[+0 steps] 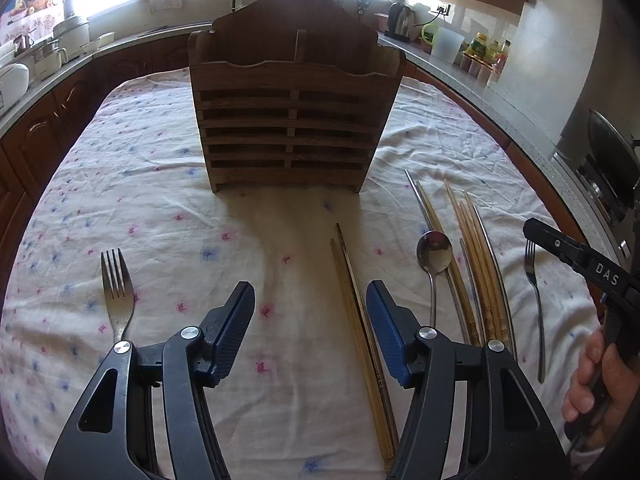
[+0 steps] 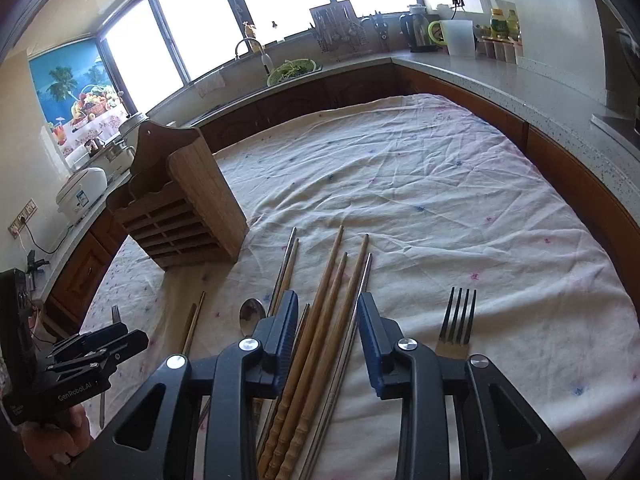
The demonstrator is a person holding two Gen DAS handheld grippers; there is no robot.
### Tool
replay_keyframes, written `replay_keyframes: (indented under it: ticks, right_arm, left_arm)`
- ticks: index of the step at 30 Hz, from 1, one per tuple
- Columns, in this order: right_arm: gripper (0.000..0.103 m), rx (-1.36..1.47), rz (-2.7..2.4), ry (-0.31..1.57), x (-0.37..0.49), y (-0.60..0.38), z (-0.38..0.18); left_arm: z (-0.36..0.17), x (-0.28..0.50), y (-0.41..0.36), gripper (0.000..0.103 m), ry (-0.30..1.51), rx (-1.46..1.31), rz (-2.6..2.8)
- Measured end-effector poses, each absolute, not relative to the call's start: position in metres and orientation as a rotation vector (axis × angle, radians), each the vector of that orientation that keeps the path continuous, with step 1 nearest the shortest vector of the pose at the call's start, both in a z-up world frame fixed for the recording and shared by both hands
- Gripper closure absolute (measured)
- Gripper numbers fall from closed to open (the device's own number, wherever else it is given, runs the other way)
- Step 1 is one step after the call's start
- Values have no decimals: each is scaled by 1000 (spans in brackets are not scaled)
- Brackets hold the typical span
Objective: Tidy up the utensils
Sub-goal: 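Move left gripper to the lone wooden chopstick while right gripper approaches the chopstick group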
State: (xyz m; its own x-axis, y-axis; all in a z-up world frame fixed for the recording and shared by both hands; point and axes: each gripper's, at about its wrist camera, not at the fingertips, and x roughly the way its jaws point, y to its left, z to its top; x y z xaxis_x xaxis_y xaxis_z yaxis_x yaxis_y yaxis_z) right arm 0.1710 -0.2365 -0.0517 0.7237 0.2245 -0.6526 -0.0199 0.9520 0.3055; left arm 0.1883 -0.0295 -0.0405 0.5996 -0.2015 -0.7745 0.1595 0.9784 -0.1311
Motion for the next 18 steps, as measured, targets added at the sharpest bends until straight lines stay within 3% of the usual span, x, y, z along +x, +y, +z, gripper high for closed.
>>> replay_keyframes:
  ticks: [8, 13, 18]
  right_arm:
    - [87, 314, 144, 833, 216, -237, -68]
    - [91, 306, 146, 863, 228, -235, -75]
    - [93, 305, 150, 888, 236, -233, -82]
  left_arm:
    - [-52, 214, -40, 58, 956, -21, -231]
    - [-63, 223, -48, 71, 998, 9, -234]
    - [-68, 229, -53, 72, 1007, 28, -244]
